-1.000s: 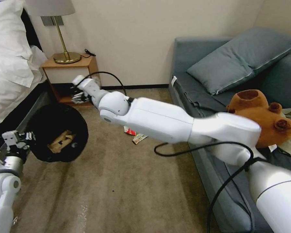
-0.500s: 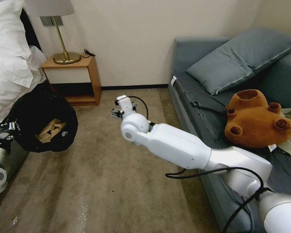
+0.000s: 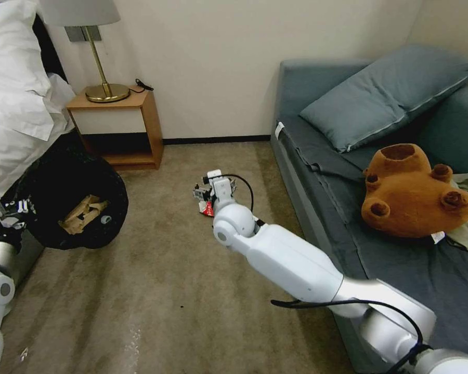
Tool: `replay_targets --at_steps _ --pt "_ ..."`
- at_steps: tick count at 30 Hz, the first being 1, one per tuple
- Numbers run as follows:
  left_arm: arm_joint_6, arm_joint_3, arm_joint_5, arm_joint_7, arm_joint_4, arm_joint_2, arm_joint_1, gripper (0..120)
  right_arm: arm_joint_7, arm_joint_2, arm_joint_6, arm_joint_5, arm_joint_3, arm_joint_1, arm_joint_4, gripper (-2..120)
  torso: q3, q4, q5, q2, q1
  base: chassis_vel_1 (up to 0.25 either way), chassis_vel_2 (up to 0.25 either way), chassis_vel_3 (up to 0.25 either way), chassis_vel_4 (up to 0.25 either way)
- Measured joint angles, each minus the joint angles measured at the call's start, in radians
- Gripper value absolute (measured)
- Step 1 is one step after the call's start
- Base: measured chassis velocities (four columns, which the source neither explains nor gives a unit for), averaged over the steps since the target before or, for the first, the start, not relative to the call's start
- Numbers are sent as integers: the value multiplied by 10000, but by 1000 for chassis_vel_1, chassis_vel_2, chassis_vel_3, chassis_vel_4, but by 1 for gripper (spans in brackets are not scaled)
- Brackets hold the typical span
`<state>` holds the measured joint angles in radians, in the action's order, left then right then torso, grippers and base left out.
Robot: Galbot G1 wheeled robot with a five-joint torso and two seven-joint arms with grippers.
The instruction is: Pick up the trash bin, then pick up the garbage on the floor and place it into the trash bin.
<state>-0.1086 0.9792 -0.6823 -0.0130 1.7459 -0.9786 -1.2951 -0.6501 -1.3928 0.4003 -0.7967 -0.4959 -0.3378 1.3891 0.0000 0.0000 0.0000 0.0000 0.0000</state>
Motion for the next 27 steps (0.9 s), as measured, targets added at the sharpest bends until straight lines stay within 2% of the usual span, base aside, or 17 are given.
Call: replay_targets --at_steps 7,17,27 --pt "-15 58 34 58 166 -39 -127 5 438 -115 -151 266 95 -57 -284 100 -1 0 0 0 0 0 0 0 0" --pt "106 59 110 18 -112 -136 -203 5 1214 -589 -629 1289 473 -655 -1377 100 0 0 -1 0 0 0 0 0 0" --pt "136 123 93 8 -126 -124 -243 5 1585 -704 -860 1578 545 -719 -1824 100 0 0 0 0 0 0 0 0 0"
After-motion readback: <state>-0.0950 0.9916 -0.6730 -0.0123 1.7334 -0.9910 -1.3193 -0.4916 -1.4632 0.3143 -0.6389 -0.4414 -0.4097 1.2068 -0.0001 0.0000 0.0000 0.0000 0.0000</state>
